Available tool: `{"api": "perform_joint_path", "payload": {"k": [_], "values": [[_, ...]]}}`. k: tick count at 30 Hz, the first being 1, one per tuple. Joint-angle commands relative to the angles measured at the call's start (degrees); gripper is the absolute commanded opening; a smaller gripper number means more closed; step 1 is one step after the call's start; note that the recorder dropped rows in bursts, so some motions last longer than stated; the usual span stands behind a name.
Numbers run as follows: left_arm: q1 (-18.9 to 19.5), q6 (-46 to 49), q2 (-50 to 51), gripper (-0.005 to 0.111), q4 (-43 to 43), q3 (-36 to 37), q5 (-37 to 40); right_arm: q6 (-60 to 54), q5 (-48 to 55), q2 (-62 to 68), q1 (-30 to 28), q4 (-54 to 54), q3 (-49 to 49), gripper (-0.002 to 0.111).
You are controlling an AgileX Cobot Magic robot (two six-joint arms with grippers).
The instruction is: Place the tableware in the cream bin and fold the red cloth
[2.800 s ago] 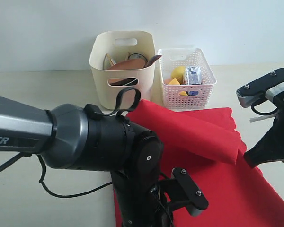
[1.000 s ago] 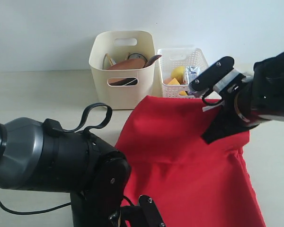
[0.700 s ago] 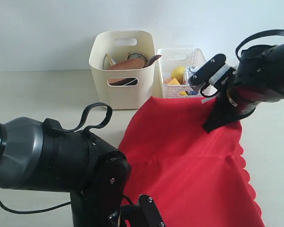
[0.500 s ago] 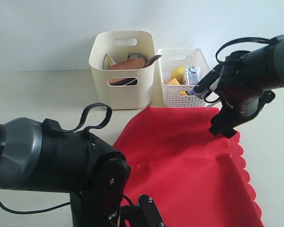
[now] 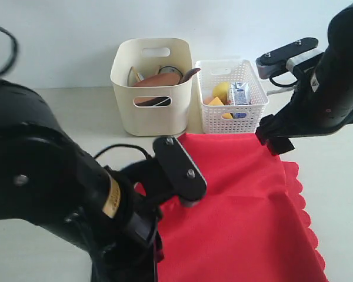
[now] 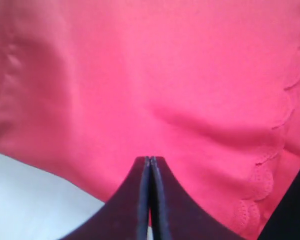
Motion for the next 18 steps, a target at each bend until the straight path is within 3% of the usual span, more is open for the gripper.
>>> {"api": "perform_joint_path", "payload": {"k": [1, 11, 18], "values": [[0.03, -5.82, -8.62, 0.0, 3.23, 0.08, -0.2, -0.88, -2.56, -3.47, -0.2, 3.53, 4.69, 0.086], [0.03, -6.97, -24.95, 0.0, 3.23, 0.73, -0.36, -3.45, -7.66, -9.66, -0.2, 7.43, 14.39, 0.086], [0.03, -6.97, -37.68, 0.0, 5.52, 6.81, -1.83, -3.85, -10.12, -13.16, -0.2, 8.5, 17.7, 0.086]]}}
